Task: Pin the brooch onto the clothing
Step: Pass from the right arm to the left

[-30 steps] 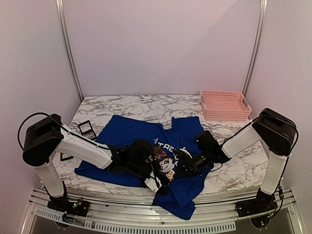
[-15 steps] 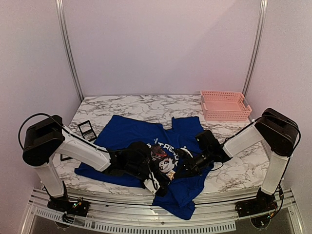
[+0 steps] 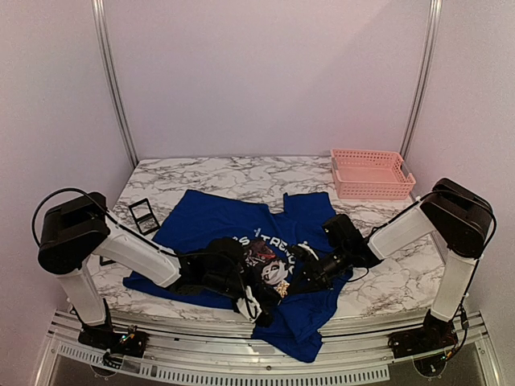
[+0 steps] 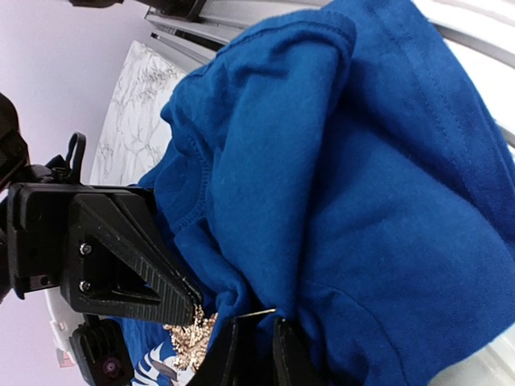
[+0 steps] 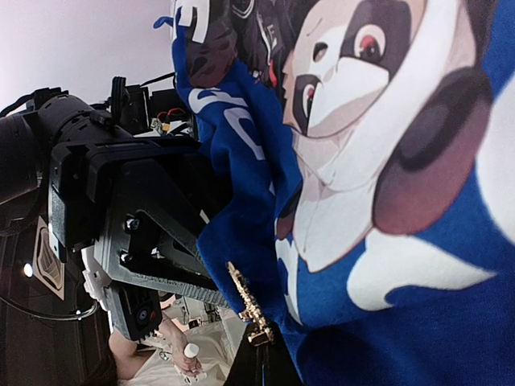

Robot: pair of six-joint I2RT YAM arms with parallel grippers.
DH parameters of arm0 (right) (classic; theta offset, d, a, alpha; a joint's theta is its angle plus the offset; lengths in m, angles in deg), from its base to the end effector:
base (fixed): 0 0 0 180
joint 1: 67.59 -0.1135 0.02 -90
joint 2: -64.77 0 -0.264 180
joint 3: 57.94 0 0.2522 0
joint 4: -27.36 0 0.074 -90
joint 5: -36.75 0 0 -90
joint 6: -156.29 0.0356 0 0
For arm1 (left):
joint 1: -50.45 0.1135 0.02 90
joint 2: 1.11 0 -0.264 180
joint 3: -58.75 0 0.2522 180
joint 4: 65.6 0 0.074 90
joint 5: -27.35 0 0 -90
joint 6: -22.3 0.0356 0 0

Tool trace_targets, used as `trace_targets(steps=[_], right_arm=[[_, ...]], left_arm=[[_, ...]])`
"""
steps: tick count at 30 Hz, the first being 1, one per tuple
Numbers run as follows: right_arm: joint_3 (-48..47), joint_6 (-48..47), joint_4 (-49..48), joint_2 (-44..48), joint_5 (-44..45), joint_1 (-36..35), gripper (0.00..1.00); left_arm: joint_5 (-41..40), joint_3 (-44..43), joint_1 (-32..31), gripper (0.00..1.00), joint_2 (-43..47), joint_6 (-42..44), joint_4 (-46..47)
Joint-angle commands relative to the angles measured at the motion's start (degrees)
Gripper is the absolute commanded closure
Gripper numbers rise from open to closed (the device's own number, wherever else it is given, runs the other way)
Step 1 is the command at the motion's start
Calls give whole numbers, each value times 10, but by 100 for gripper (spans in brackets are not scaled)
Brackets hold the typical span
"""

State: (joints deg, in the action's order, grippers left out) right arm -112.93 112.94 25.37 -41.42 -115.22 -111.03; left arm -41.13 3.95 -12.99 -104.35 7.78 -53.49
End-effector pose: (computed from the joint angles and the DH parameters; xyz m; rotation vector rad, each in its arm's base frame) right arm 0.2041 0.2366 0.1018 0.4556 -2.3479 -1.6045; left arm 0.1377 -0.3047 0.1183 2.0948 0.5632 -0.2935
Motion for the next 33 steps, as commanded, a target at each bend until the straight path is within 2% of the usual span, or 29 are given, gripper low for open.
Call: trace_targets(steps=[1,11,16,25,33], right_arm=[[-22,0,-7,-15,-55,-40,100],[-22,3,-6,-13,-50,-42,100],[-19,3,-4,-7,-49,-42,100],[-22,10,-14,-6,-50,-42,100],[-22,11,-15,-3,-40,-43,100]], left_arm=[[-33,-7,-2,83,-2,6,131],[-34,33,-2,83,16,46,190],[-36,59,-3,83,18,67,248],[-39,76,-4,76,0,104,306],[-48,69,-10,84,32,32,279]])
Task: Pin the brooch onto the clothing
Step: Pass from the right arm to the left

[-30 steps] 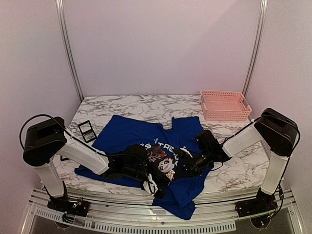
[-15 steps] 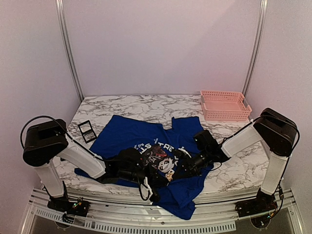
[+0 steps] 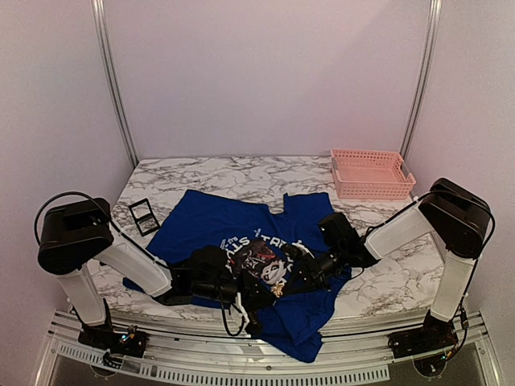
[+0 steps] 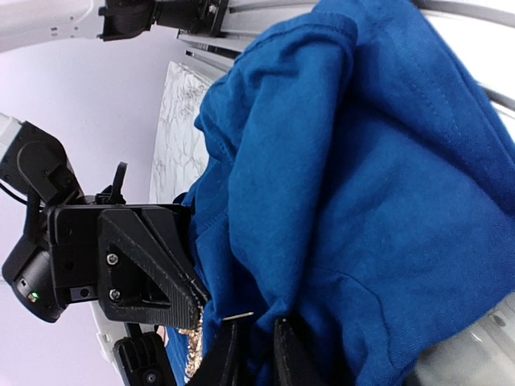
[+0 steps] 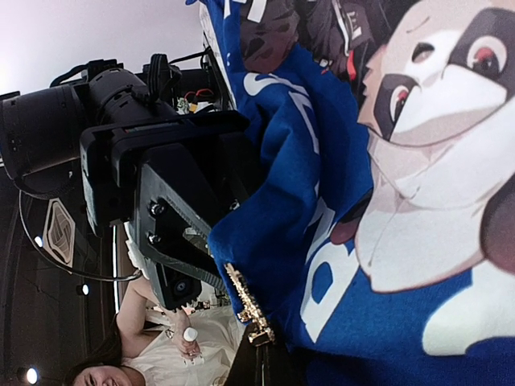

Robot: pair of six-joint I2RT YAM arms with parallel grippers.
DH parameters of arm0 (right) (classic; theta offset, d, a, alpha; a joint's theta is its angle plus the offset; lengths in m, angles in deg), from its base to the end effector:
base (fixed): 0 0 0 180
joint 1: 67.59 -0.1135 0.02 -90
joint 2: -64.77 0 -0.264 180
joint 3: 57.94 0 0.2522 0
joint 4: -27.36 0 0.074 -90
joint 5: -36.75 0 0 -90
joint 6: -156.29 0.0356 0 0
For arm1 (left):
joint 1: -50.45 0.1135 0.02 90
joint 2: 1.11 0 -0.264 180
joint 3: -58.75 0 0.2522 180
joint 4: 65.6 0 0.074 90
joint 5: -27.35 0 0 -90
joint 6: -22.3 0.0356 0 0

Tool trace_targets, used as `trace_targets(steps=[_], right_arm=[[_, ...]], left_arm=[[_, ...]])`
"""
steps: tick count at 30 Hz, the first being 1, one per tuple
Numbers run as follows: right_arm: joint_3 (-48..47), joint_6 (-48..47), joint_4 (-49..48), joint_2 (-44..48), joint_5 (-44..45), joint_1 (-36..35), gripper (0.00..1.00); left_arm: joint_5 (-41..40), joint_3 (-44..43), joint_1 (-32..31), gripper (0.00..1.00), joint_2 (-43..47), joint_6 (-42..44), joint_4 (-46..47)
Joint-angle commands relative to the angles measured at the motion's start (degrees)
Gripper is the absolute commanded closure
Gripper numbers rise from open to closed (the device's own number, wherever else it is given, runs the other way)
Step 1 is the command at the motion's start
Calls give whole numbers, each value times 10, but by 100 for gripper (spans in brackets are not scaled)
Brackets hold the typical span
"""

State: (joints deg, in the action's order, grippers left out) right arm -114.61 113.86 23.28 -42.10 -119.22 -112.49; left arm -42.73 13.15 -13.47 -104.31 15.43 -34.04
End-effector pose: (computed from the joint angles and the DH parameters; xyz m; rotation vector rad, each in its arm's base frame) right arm 0.2033 0.2485 0.1086 0.5328 -2.2510 -1.6557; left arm 0.1263 -0.2855 0.1104 1.9672 0.3546 -0.1370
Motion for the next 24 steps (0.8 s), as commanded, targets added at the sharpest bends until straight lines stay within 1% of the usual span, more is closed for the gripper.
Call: trace_targets(steps=[1,3,6,10,15,18,24], right_arm=[[-5,2,5,3,1,-28,100],[-5,2,2,4,2,-28,100],[-3,-1,9,11,9,-27,100],[-2,-7,13,18,17,-27,100],[-2,-9,10,19,16,-27,100],[-2,-10,11,19,15,-28,100],[0,-11,11,21,15,-28,100]], left_arm=[[-34,-26,-7,85,39,-63,69],[-37,-39,-9,86,61,-97,15],[-52,-76,-12,87,82,-178,-75],[-84,-136,-16,87,85,-285,-188],[-108,-171,-20,88,83,-387,-253],[-123,-200,-20,91,83,-454,-301],[-119,-234,-20,95,92,-544,-368]])
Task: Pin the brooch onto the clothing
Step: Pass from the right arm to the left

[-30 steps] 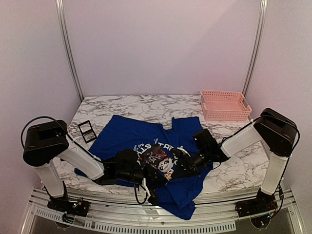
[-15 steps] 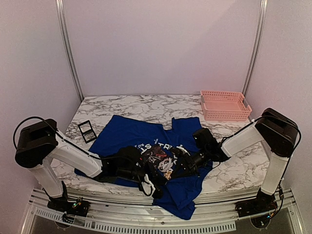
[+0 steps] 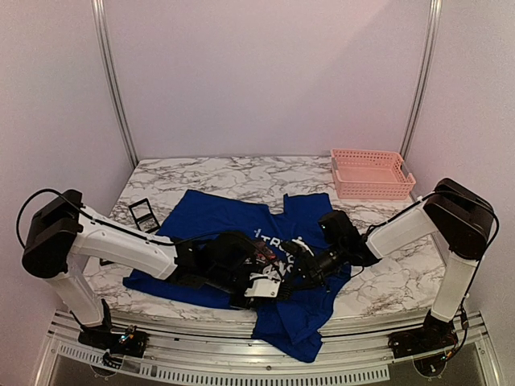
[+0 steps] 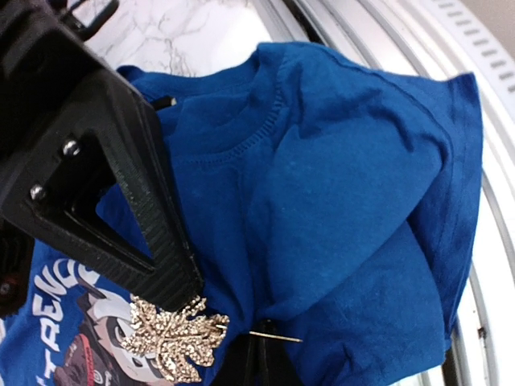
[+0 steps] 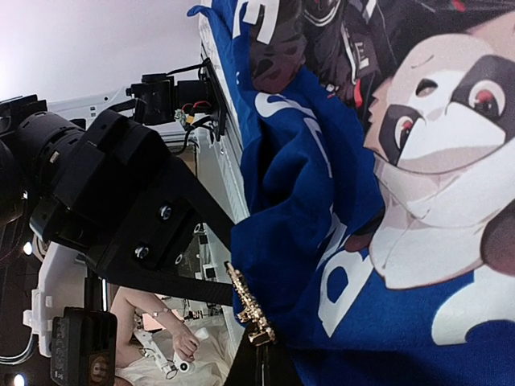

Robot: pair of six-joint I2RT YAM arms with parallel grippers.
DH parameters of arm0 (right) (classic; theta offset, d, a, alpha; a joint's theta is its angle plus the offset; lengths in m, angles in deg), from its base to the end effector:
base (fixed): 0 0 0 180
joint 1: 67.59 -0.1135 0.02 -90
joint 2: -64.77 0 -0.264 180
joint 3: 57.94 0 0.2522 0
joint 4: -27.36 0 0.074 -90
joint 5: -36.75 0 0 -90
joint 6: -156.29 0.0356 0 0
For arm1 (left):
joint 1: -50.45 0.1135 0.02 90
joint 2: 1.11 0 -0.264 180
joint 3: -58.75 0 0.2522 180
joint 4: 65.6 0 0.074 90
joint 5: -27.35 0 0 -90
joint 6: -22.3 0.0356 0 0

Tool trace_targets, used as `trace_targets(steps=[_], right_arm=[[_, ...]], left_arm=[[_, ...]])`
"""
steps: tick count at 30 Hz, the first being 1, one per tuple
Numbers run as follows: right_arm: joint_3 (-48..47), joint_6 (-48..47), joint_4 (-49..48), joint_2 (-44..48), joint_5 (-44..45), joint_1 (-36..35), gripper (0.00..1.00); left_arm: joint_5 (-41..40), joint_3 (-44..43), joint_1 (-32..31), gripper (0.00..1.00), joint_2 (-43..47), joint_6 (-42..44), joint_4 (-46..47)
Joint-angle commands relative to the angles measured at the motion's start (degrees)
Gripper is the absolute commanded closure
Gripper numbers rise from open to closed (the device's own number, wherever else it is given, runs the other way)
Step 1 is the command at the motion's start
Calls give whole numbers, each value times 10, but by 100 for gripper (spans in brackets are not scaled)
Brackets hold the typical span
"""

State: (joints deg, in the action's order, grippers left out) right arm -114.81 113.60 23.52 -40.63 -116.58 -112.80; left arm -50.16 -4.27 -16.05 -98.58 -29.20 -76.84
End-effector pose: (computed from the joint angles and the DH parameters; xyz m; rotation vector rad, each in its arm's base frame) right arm 0.2036 0.2503 0.1158 0.5477 -2.3013 -1.6677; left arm 0.1278 -0.3133 0.1548 1.9667 1.3745 -0.4906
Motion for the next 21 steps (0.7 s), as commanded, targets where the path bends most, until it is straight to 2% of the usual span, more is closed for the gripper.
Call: trace_targets(steps=[1,16,21], right_arm=[[3,-10,9,7,-11,-25,100],[14,-6,7,14,-1,-25,100],[14,-7,6,14,-1,-25,100]], left_arm=[[-42,-63,6,96,37,-109,53],[0,-87,5,99,44,-223,-12],[16,-93,6,96,42,-255,-22]])
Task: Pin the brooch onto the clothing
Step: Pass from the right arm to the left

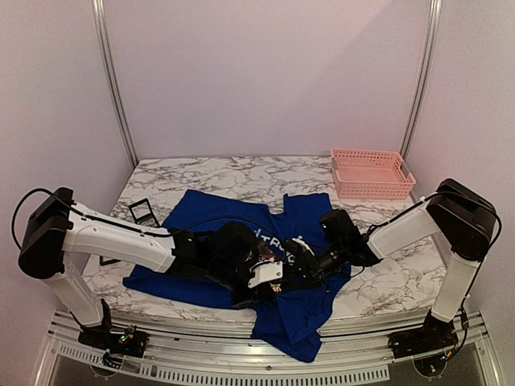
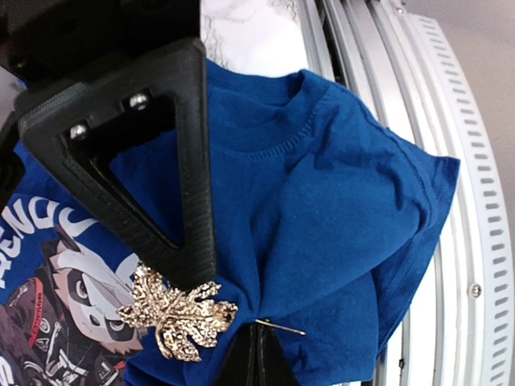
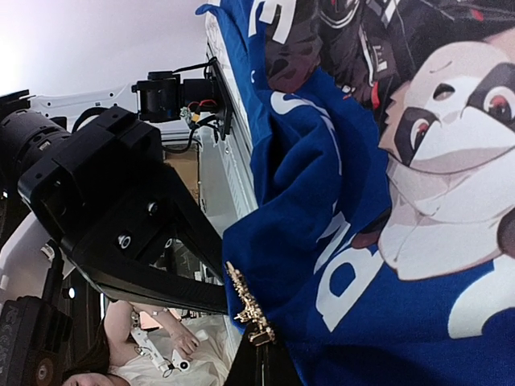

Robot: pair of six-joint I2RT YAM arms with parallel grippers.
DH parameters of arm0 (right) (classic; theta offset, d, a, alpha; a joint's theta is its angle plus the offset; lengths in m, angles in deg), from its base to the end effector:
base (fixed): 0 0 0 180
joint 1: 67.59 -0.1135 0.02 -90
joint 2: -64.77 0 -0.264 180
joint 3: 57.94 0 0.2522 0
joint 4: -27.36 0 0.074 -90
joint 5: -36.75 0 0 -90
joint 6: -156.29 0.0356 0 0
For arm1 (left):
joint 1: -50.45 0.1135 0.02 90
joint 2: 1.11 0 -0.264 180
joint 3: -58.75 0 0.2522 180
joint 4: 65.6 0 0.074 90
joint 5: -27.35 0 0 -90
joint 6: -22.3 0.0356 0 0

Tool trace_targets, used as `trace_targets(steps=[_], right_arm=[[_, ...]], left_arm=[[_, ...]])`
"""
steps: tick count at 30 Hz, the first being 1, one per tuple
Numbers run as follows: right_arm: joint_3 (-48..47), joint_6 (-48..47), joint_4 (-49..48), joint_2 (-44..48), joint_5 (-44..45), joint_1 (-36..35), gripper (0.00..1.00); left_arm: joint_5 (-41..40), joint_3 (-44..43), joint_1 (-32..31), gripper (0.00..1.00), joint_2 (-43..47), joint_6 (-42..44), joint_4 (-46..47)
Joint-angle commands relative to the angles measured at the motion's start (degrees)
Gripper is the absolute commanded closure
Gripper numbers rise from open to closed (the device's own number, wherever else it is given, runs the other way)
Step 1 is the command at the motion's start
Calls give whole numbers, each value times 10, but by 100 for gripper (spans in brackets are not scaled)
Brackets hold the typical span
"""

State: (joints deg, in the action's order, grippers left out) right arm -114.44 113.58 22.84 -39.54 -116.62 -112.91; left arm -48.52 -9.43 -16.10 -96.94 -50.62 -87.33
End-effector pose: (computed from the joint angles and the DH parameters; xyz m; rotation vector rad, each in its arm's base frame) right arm 0.2025 0.2500 0.1208 0.5706 -2.2987 -1.6904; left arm 0.1277 -0.3162 0.1767 1.7629 1.7976 -0.6726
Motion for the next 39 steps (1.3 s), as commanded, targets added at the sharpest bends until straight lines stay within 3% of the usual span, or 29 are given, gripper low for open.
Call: trace_targets(steps=[1,7,14,19,24,30,33,35,39], right_arm=[[11,-6,13,3,-1,-24,100],[10,-7,12,1,-1,-24,100],[9,-13,18,2,-2,-23,100],[7,-16,17,-2,4,-23,100],[6,-14,8,1,12,-23,100],[10,-15,0,8,20,-24,100],[10,-20,1,18,29,-24,100],[15,-19,-3,25,37,-24,100],[40,0,-39,46,53,-26,100]], left_arm=[[-1,-41,6,94,25,-43,83],[-41,-47,6,77,13,-45,81],[-52,-47,12,75,15,-2,45],[1,-57,27,49,47,2,0],[64,-25,44,37,75,-35,-29],[84,57,63,26,73,-181,90],[96,84,63,9,55,-221,161],[104,99,63,1,49,-233,208],[102,121,58,0,42,-206,238]])
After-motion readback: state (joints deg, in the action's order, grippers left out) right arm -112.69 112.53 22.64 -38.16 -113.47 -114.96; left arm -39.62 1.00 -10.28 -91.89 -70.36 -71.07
